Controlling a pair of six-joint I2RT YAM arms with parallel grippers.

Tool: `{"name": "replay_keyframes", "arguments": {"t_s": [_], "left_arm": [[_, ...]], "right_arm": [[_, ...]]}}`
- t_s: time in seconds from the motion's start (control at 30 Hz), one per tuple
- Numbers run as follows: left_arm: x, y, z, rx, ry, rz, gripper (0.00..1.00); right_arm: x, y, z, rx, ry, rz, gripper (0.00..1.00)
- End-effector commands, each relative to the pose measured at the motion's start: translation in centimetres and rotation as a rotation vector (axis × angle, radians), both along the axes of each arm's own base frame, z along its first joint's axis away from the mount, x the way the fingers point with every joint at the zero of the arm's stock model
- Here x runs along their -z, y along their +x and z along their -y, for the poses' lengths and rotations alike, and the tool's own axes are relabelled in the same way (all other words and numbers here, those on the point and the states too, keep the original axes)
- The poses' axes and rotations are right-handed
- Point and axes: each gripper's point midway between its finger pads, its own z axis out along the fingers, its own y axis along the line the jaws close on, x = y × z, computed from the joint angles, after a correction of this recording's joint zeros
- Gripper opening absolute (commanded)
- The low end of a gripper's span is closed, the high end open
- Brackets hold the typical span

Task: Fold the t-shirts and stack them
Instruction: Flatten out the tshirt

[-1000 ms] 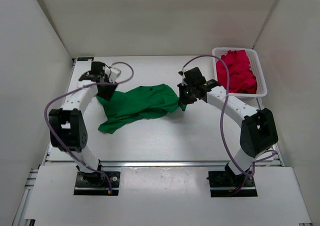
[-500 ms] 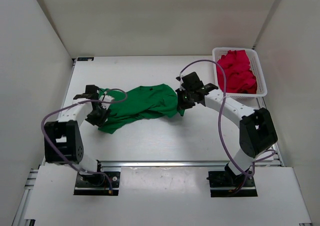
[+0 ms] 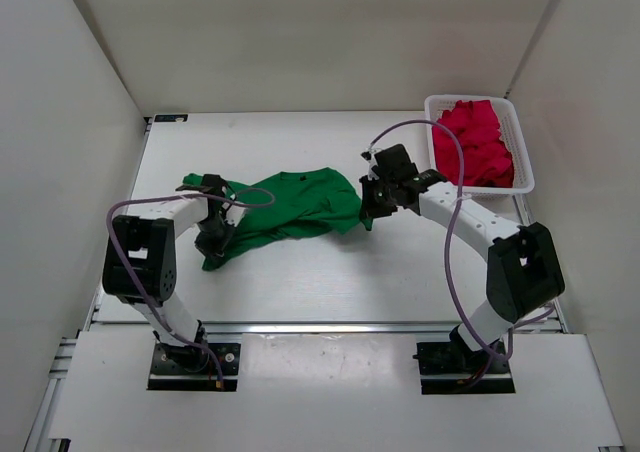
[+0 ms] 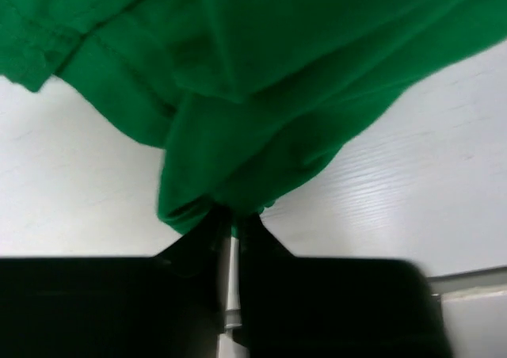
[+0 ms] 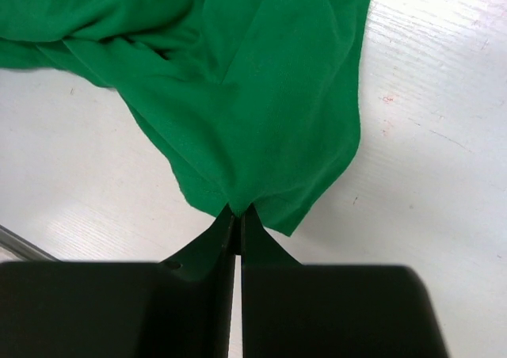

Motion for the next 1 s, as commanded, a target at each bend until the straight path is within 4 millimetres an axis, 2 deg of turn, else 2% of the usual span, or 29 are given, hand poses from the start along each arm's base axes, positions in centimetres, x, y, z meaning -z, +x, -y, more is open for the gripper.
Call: {"name": "replay_keyframes", "arguments": {"t_s": [0.0,0.07,0.1,0.13,0.17,0.2,0.23,0.27,0.3,0.33,0.37,0.4,0.43,0.47,0.5,0.53,0.57,0.6,0.63,0.67,0.7,0.73,0.77,0.8,0.83,0.87,0.9,0.93,0.97], "left_arm": [[1.7,0.5,-1.3,-0.089,0.002,-0.033,0.07],[1.3,1.1,-1.7,-0.128,-0.021,-0.030,0.00],[0.5,2.3,-1.7,-0.131,-0.031,0.005,0.00],[-0.4,3.2,-1.8,-0.137,-0.040,0.035,0.00],[-1.9,5.0,-2.3,-0.137,-0.028,0.085,0.00],[-4.2,7.4,-2.7,-0.143,-0.029,0.145,0.00],[-5.8,9.0,-2.7,-0.148,-0.038,0.186,0.00],[-9.3,12.4,-3.7,-0.180,-0.047,0.284,0.00],[-14.6,16.3,-4.1,-0.197,-0.058,0.435,0.00],[-15.9,17.2,-4.9,-0.221,-0.054,0.450,0.00],[-21.3,20.1,-5.7,-0.236,-0.063,0.585,0.00],[-27.7,22.2,-6.1,-0.234,-0.070,0.757,0.00],[-31.9,23.0,-6.5,-0.224,-0.063,0.864,0.00],[-34.5,23.2,-6.6,-0.215,-0.055,0.939,0.00],[-35.9,23.1,-6.5,-0.184,-0.039,0.982,0.00],[-38.4,22.4,-6.4,-0.162,0.006,1.061,0.00],[-38.9,21.3,-5.3,-0.127,0.016,1.092,0.00],[-35.8,20.7,-4.1,-0.074,0.051,1.026,0.00],[-37.4,19.4,-3.8,-0.038,0.077,1.090,0.00],[-35.5,18.0,-2.5,0.009,0.079,1.066,0.00],[-32.3,17.0,-1.4,0.067,0.100,0.998,0.00],[-32.3,15.7,-1.3,0.089,0.114,1.002,0.00],[-30.5,14.2,-1.0,0.106,0.112,0.960,0.00],[-28.2,13.0,-1.2,0.115,0.105,0.896,0.00],[-26.6,11.9,-1.2,0.123,0.090,0.855,0.00],[-25.8,10.8,-1.8,0.119,0.095,0.827,0.00],[-23.8,9.4,-2.1,0.130,0.086,0.774,0.00],[-21.2,8.1,-2.7,0.142,0.109,0.707,0.00],[-20.9,7.3,-3.0,0.142,0.119,0.707,0.00]], "right_arm": [[-2.0,0.7,-0.3,-0.017,0.034,0.060,0.00],[-2.7,1.6,-0.2,-0.017,0.024,0.086,0.00],[-3.0,2.0,-0.1,-0.017,0.018,0.093,0.00],[-4.2,3.3,0.2,0.000,0.022,0.122,0.00],[-4.9,4.5,1.4,0.042,0.017,0.132,0.00],[-8.6,7.4,1.9,0.075,0.043,0.218,0.00],[-9.6,8.6,2.4,0.103,0.039,0.239,0.00],[-12.5,11.1,3.8,0.166,0.062,0.300,0.00],[-14.4,12.4,4.8,0.209,0.071,0.344,0.00],[-18.3,14.5,6.0,0.271,0.108,0.427,0.00],[-22.1,15.6,7.1,0.299,0.138,0.505,0.00],[-24.5,16.2,7.8,0.321,0.165,0.565,0.00],[-27.9,16.6,8.8,0.342,0.175,0.652,0.00],[-30.7,16.3,9.5,0.349,0.187,0.719,0.00],[-31.9,16.1,10.2,0.375,0.172,0.759,0.00],[-33.3,15.4,10.8,0.389,0.165,0.802,0.00],[-33.9,14.3,11.1,0.398,0.162,0.821,0.00],[-33.8,13.7,10.9,0.391,0.160,0.823,0.00],[-32.7,12.7,11.4,0.402,0.142,0.809,0.00],[-30.8,11.2,10.8,0.381,0.127,0.774,0.00],[-29.7,10.6,10.3,0.373,0.115,0.758,0.00],[-27.5,9.3,10.6,0.377,0.084,0.717,0.00],[-24.6,7.5,10.0,0.354,0.059,0.652,0.00],[-23.4,6.5,9.2,0.328,0.063,0.618,0.00],[-20.3,4.9,9.3,0.334,0.049,0.534,0.00],[-17.0,3.1,8.8,0.316,0.033,0.442,0.00],[-14.3,1.3,8.8,0.318,0.024,0.371,0.00],[-12.9,-0.1,8.2,0.301,0.015,0.324,0.00],[-10.0,-2.0,8.3,0.290,-0.009,0.252,0.01]]}}
